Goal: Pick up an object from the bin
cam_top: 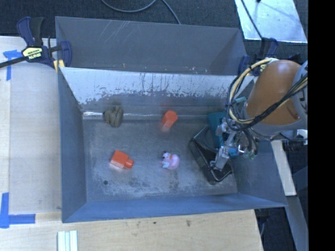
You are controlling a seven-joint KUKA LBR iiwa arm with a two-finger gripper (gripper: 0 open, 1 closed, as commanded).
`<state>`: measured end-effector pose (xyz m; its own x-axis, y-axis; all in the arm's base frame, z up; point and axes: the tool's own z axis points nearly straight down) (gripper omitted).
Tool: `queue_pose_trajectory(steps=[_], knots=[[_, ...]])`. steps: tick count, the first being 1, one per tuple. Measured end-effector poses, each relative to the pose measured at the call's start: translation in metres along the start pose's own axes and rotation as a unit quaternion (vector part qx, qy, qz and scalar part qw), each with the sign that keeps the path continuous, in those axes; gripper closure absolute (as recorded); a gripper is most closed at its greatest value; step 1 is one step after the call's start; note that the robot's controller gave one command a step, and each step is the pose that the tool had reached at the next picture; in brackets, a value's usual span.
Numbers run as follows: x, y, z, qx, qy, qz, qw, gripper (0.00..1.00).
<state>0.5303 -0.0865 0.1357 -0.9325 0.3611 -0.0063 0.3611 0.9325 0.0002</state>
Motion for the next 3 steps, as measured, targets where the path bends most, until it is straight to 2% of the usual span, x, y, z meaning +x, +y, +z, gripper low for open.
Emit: queue_pose_trajectory(steps=[1,2,3], knots=[[0.027,-0.011,0.062,-0.002,0.0009,0.016,0.9999,0.0],[0.022,0.003,0.062,0.0,0.0036,0.104,0.9945,1.0],[0.022,0.003,0.062,0.0,0.0036,0.104,0.9946,1.0]])
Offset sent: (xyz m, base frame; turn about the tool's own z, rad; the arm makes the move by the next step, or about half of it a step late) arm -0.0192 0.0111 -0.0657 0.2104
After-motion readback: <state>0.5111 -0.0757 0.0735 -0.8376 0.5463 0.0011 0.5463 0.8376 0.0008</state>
